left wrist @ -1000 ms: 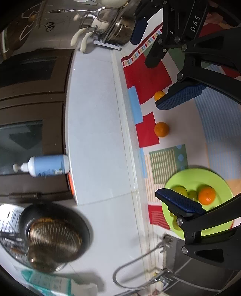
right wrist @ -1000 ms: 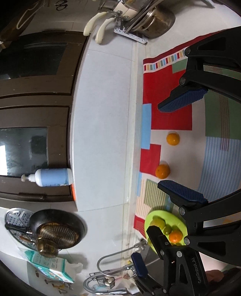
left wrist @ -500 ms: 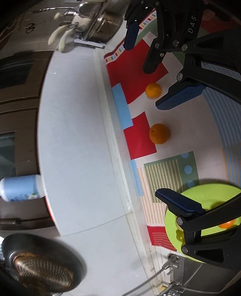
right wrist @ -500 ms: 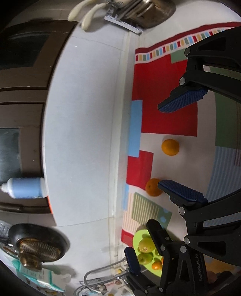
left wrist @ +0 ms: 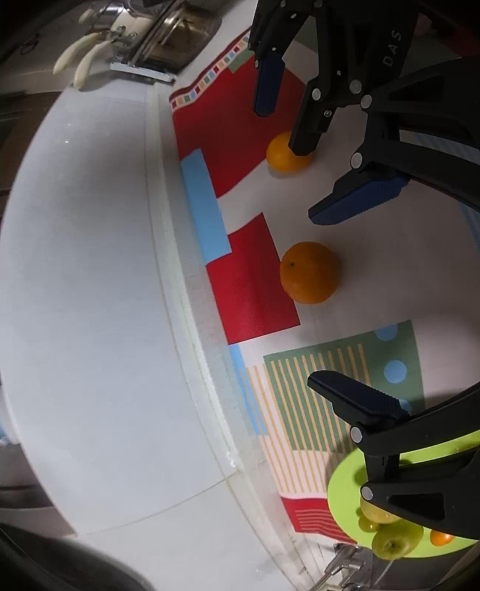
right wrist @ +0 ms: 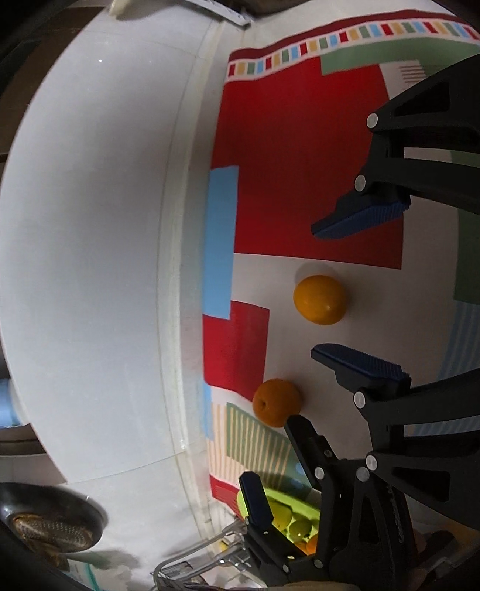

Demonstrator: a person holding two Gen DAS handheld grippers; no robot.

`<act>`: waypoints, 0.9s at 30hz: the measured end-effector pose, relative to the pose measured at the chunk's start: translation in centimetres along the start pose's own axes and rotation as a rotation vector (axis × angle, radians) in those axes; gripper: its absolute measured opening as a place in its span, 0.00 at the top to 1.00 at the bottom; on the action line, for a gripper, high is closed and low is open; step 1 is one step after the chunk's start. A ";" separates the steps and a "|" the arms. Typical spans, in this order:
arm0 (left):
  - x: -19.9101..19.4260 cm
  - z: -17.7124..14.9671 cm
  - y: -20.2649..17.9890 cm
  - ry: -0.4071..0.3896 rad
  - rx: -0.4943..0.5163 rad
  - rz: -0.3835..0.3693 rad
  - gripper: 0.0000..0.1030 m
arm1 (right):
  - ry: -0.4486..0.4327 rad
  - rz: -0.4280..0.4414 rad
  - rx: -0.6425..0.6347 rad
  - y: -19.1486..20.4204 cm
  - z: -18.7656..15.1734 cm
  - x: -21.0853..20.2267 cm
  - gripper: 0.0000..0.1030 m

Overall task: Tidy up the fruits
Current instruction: 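Grasp an orange with the left tool while the right tool grasps the other orange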

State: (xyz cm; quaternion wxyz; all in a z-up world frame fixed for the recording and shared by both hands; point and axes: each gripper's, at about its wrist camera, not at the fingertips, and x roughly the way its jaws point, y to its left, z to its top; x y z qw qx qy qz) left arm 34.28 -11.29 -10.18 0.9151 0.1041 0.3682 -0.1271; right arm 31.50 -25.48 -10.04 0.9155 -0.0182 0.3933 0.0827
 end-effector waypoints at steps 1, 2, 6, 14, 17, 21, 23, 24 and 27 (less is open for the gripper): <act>0.4 0.0 0.0 0.009 -0.002 -0.007 0.24 | 0.005 0.003 -0.002 -0.1 0.0 0.3 0.44; 0.8 0.1 -0.1 0.018 -0.003 -0.012 0.24 | 0.011 0.004 -0.005 -0.1 0.1 0.5 0.45; 2.1 0.3 -0.5 0.043 -0.007 -0.017 0.28 | 0.035 0.016 -0.003 -0.5 0.2 1.6 0.49; 3.7 1.0 -0.9 0.070 -0.008 -0.027 0.39 | 0.035 0.036 0.009 -0.5 0.4 2.2 0.56; 4.2 1.2 -1.0 0.081 -0.010 -0.038 0.49 | 0.047 0.054 0.010 -0.3 0.5 2.5 0.64; 4.3 1.2 -1.1 0.086 -0.010 -0.057 0.59 | 0.052 0.058 0.014 -0.2 0.4 2.8 0.65; 4.2 1.1 -1.2 0.086 -0.010 -0.058 0.59 | 0.051 0.058 0.016 -0.2 0.3 2.7 0.65; 4.0 1.1 -1.2 0.089 -0.010 -0.061 0.59 | 0.050 0.057 0.019 -0.2 0.3 2.6 0.65; 3.4 0.9 -1.3 0.081 -0.010 -0.061 0.59 | 0.048 0.057 0.027 -0.3 0.1 2.3 0.65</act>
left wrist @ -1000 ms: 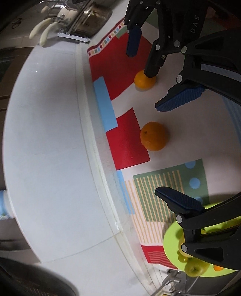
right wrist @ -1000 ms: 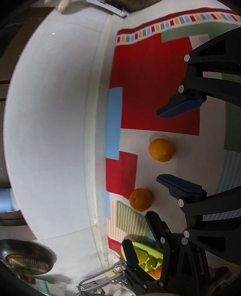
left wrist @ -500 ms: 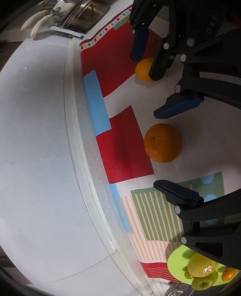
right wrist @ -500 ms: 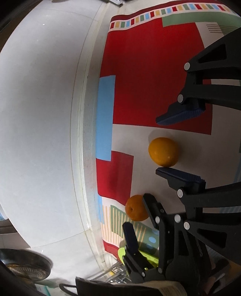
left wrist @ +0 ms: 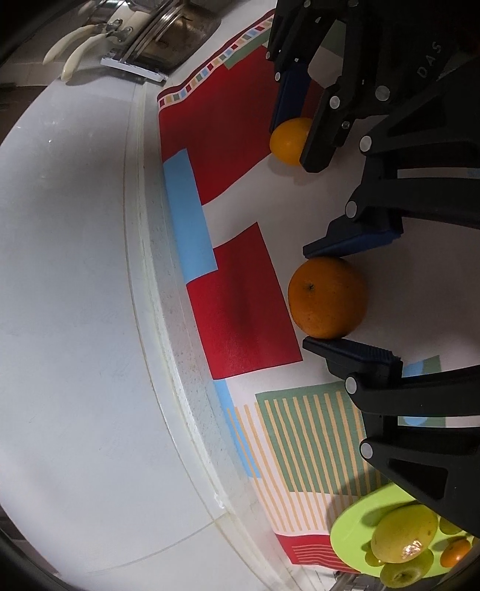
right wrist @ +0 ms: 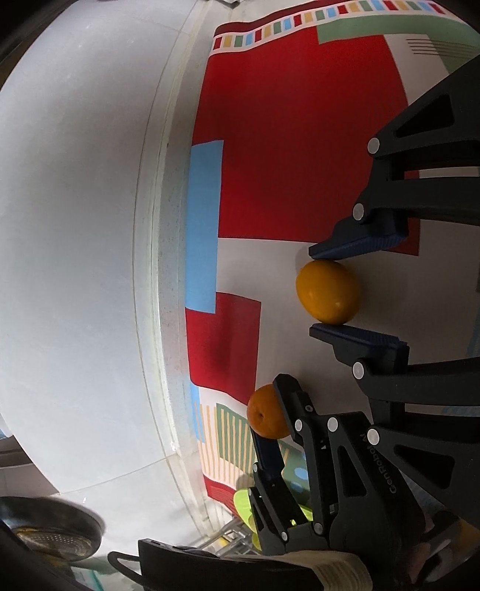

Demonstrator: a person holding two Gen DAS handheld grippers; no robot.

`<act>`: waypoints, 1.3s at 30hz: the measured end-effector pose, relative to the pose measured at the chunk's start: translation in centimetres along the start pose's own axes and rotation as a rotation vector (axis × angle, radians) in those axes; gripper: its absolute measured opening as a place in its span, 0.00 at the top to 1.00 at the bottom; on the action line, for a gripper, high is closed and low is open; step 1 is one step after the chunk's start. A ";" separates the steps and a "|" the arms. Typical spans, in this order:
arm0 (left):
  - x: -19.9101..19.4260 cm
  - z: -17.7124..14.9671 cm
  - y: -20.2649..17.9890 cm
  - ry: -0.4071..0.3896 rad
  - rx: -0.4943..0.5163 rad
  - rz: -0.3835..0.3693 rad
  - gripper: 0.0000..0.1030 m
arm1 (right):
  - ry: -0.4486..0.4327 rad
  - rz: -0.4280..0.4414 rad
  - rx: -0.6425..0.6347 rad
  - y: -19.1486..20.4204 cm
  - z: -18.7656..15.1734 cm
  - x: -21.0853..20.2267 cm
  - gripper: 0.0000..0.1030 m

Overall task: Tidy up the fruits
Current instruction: 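Grasp an orange with the left tool while the right tool grasps the other orange, then carry both oranges onto the green plate and open both tools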

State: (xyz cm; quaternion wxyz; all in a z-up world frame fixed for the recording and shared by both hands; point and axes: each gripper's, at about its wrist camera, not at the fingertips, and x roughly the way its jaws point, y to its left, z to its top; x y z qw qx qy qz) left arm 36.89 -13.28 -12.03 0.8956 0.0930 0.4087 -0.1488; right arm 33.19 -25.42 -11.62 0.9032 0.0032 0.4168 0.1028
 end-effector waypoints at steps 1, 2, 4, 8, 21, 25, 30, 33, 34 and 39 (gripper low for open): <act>-0.3 -0.1 0.0 -0.001 -0.001 0.000 0.59 | -0.002 -0.001 0.003 0.0 0.0 -0.2 0.65; -0.8 -0.3 0.1 -0.004 -0.004 -0.002 0.60 | -0.006 -0.001 0.004 0.1 -0.1 -0.4 0.65; -1.4 -0.4 0.2 -0.012 -0.009 -0.002 0.59 | -0.016 -0.004 0.003 0.3 -0.1 -1.0 0.65; -3.4 -1.0 0.5 -0.025 -0.025 -0.006 0.60 | -0.040 0.000 0.009 0.6 -0.2 -2.6 0.65; -11.1 -2.8 0.9 -0.112 -0.048 0.026 0.60 | -0.125 0.007 -0.011 3.1 -0.9 -8.7 0.65; -13.4 -3.6 1.0 -0.136 -0.057 0.036 0.60 | -0.149 0.026 -0.021 4.3 -1.5 -10.7 0.65; -16.2 -4.8 1.4 -0.163 -0.084 0.047 0.60 | -0.186 0.037 -0.046 6.0 -2.0 -13.1 0.65; -17.9 -5.6 1.8 -0.180 -0.097 0.059 0.60 | -0.203 0.051 -0.059 7.1 -2.3 -14.4 0.65; -18.3 -5.8 1.9 -0.183 -0.102 0.060 0.60 | -0.210 0.054 -0.064 7.4 -2.4 -14.8 0.65; -20.7 -6.9 2.7 -0.207 -0.126 0.079 0.60 | -0.234 0.078 -0.091 9.3 -2.9 -16.3 0.65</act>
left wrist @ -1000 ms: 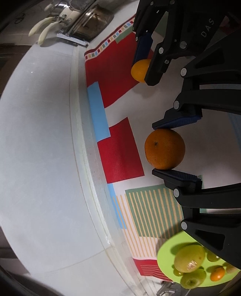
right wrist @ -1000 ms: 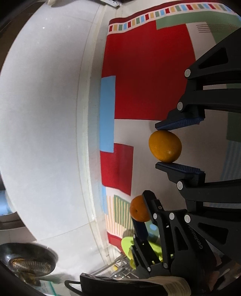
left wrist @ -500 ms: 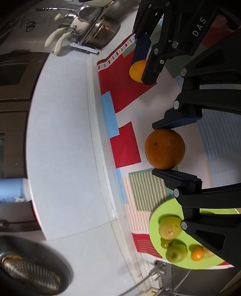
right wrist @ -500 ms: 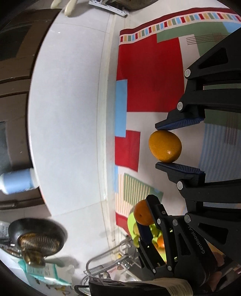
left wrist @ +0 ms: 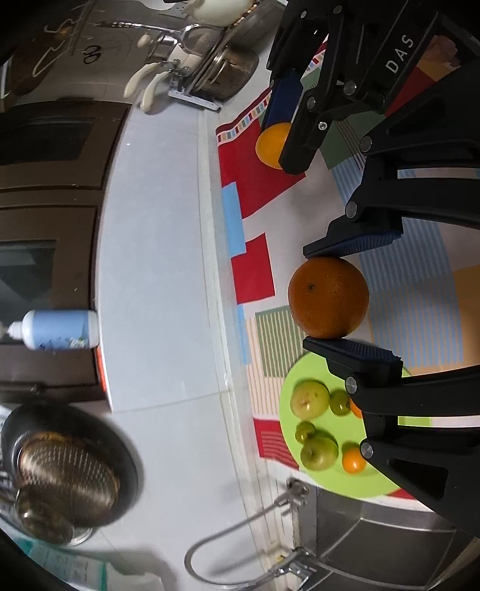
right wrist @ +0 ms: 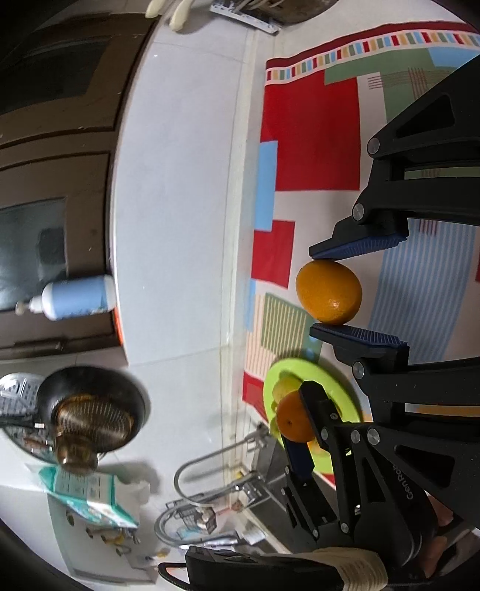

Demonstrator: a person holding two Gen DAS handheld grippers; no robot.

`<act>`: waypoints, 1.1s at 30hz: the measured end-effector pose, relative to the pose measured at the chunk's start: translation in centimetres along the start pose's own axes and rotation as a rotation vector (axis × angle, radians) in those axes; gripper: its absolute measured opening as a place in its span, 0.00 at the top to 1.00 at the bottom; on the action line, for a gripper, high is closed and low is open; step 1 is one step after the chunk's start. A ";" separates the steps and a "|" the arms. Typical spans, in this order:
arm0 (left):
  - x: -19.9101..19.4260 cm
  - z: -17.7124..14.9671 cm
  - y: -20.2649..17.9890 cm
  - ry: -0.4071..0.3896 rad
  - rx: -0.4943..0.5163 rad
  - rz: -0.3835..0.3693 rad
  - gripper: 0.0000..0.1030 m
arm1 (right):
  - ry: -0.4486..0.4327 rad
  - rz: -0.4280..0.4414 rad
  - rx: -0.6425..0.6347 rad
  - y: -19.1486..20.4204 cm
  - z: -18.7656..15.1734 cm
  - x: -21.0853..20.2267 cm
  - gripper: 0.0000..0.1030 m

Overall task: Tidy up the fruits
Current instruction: 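Carry both oranges onto the green plate and open both tools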

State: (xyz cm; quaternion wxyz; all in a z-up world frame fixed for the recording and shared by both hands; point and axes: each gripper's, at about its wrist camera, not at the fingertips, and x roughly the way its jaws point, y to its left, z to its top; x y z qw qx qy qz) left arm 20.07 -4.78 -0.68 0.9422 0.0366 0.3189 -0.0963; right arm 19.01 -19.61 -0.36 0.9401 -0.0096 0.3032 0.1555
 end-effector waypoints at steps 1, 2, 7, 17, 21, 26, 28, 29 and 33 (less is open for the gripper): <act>-0.4 -0.1 0.2 -0.005 -0.003 0.004 0.60 | -0.004 0.007 -0.005 0.4 0.0 -0.1 0.65; -0.8 -0.1 0.5 -0.011 -0.006 0.009 0.60 | -0.008 0.011 -0.009 0.8 0.0 -0.3 0.65; -2.6 -0.4 2.0 -0.035 -0.015 0.034 0.60 | -0.027 0.037 -0.026 2.7 0.3 -0.8 0.65; -4.6 -0.7 5.8 -0.059 -0.020 0.074 0.60 | -0.064 0.081 -0.046 6.7 0.9 -0.8 0.65; -4.6 -0.8 7.3 -0.052 -0.027 0.091 0.60 | -0.062 0.099 -0.048 8.1 1.2 0.1 0.65; -3.8 -1.1 9.1 -0.032 -0.035 0.111 0.60 | -0.046 0.120 -0.052 9.4 1.5 1.9 0.65; -3.2 -1.4 10.0 -0.019 -0.037 0.120 0.60 | -0.036 0.126 -0.054 9.8 1.7 2.8 0.65; -3.0 -1.4 10.3 -0.015 -0.039 0.123 0.60 | -0.032 0.127 -0.055 10.0 1.7 3.2 0.65; -1.8 -2.1 11.6 0.002 -0.041 0.136 0.60 | -0.002 0.131 -0.063 10.5 1.7 5.4 0.65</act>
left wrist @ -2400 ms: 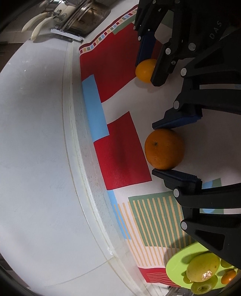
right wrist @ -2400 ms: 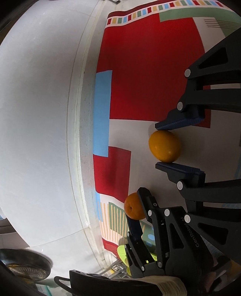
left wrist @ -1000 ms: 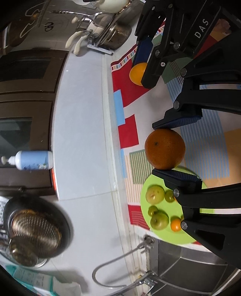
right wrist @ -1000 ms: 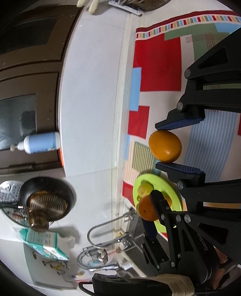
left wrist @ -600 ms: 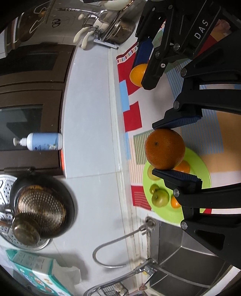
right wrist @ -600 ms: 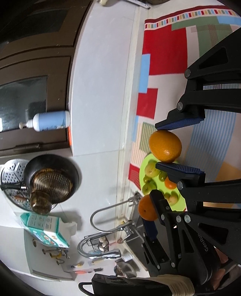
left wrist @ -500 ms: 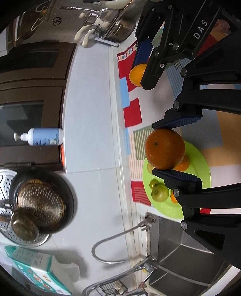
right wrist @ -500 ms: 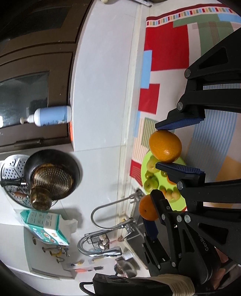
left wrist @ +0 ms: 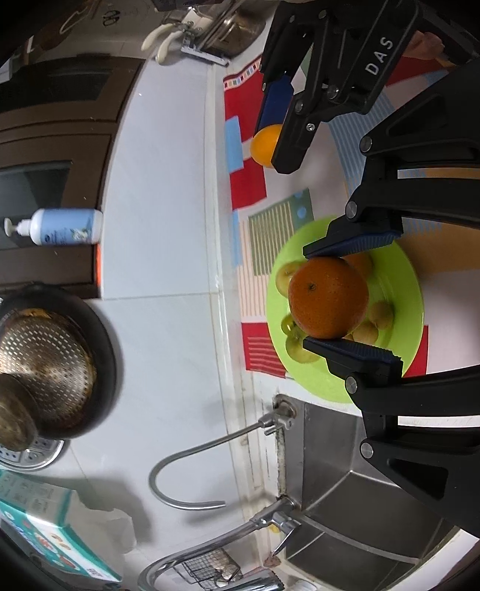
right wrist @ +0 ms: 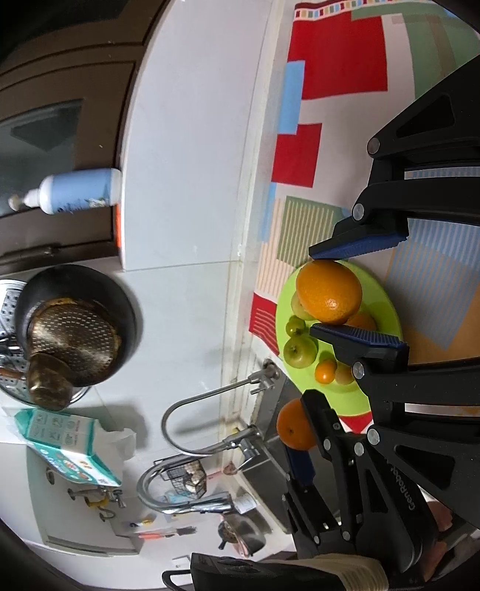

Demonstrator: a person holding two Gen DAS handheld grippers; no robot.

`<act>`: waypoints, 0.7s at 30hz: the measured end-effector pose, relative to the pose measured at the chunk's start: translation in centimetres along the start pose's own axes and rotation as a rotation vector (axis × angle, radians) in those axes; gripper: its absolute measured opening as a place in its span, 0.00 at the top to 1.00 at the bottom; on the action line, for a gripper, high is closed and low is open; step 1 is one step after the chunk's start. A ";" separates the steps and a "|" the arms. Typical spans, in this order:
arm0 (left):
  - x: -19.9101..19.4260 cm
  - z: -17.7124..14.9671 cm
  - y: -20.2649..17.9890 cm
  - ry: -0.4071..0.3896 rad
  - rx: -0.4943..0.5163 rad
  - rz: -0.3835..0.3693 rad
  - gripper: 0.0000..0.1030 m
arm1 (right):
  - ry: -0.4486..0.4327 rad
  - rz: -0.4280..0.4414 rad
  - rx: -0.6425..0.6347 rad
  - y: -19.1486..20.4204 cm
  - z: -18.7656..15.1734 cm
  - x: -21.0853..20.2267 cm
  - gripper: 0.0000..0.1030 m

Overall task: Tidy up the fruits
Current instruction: 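Carry both oranges onto the green plate and open both tools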

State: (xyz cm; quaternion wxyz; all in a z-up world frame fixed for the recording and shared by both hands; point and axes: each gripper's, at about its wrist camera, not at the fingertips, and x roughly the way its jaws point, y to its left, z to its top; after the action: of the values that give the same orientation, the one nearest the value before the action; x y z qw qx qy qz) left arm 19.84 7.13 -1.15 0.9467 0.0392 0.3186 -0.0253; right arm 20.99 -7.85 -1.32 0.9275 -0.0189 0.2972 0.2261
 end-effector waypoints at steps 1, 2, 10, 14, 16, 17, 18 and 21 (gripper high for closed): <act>0.3 -0.1 0.2 0.005 0.000 0.002 0.60 | 0.009 0.000 0.000 0.1 0.0 0.5 0.65; 0.9 -0.3 0.5 0.015 -0.002 0.003 0.60 | 0.019 0.003 -0.001 0.1 0.0 1.0 0.65; 4.4 -1.2 1.7 0.077 -0.032 -0.005 0.60 | 0.102 0.037 -0.017 0.2 -0.6 5.5 0.65; 6.4 -1.7 1.9 0.116 -0.040 -0.014 0.60 | 0.140 0.054 -0.025 0.1 -1.0 7.6 0.65; 7.2 -1.8 2.0 0.130 -0.041 -0.014 0.60 | 0.159 0.063 -0.025 0.0 -1.1 8.6 0.65; 7.6 -1.9 2.0 0.138 -0.041 -0.014 0.60 | 0.166 0.066 -0.024 -0.1 -1.2 8.9 0.65; 8.0 -1.9 2.1 0.143 -0.041 -0.016 0.60 | 0.173 0.069 -0.022 -0.1 -1.3 9.4 0.65; 9.0 -2.0 2.2 0.159 -0.043 -0.021 0.59 | 0.192 0.073 -0.025 -0.3 -1.5 10.6 0.65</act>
State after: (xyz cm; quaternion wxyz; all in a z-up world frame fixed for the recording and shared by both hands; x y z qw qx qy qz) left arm 25.96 9.29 -8.05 0.9187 0.0176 0.3937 -0.0251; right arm 27.94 -4.06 -8.48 0.8856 -0.0411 0.3824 0.2604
